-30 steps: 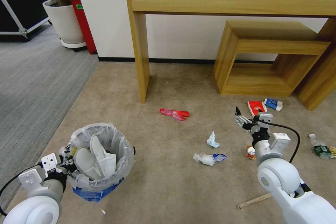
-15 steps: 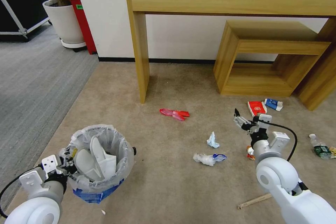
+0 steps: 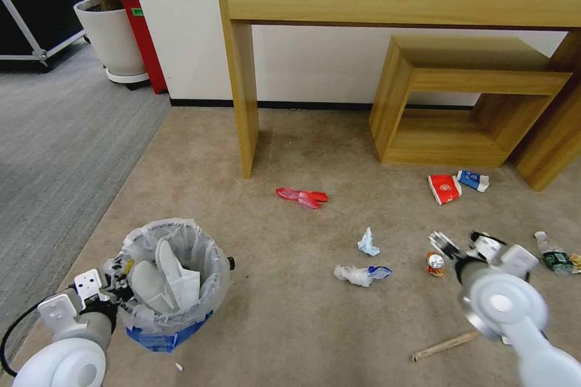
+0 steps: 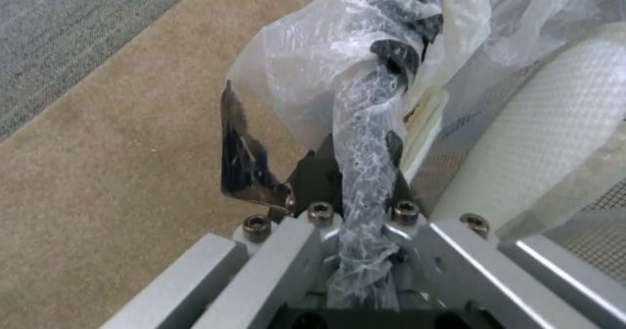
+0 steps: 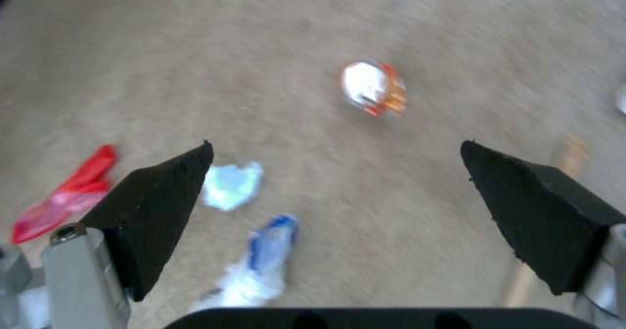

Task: Pick up the trash bin and place the garbage on the floor into it.

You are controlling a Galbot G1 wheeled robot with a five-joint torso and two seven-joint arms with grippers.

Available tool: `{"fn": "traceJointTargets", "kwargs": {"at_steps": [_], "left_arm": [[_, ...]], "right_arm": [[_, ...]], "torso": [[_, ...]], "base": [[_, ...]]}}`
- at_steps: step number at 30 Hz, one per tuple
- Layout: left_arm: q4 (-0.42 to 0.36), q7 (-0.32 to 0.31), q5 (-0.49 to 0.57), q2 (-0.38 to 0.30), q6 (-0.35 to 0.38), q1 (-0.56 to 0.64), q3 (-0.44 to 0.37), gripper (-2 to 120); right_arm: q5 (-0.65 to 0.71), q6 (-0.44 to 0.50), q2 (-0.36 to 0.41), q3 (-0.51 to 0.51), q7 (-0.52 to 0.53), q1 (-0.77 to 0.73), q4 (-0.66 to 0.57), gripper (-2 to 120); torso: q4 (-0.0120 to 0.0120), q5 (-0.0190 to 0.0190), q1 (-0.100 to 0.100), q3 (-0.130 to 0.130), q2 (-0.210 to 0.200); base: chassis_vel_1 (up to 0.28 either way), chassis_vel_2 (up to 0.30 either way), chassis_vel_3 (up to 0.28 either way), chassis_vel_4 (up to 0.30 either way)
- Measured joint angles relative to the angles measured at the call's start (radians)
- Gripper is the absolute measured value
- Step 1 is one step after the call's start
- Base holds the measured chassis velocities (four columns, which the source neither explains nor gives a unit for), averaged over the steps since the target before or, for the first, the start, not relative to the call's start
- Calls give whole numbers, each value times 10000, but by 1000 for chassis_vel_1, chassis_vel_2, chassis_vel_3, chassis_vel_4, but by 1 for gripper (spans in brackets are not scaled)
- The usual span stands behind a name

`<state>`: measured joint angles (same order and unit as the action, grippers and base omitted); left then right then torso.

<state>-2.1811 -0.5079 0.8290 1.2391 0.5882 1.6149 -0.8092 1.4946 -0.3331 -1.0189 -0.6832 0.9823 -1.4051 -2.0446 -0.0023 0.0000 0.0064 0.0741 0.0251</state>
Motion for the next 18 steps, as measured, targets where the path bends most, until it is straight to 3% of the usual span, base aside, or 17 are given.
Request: {"fn": "traceJointTargets", "kwargs": {"at_steps": [7, 18], "left_arm": [[424, -48, 0, 31, -7, -353, 194, 0], [740, -102, -1, -1, -49, -530, 237, 0]], "right_arm": [[1347, 25, -691, -895, 869, -239, 1082, 97], [1135, -237, -1654, -807, 729, 93, 3557, 99]], "torso": [[0, 0, 2, 0, 0], [1, 1, 1, 0, 1]], "base": [[0, 0, 0, 0], [0, 0, 0, 0]]}}
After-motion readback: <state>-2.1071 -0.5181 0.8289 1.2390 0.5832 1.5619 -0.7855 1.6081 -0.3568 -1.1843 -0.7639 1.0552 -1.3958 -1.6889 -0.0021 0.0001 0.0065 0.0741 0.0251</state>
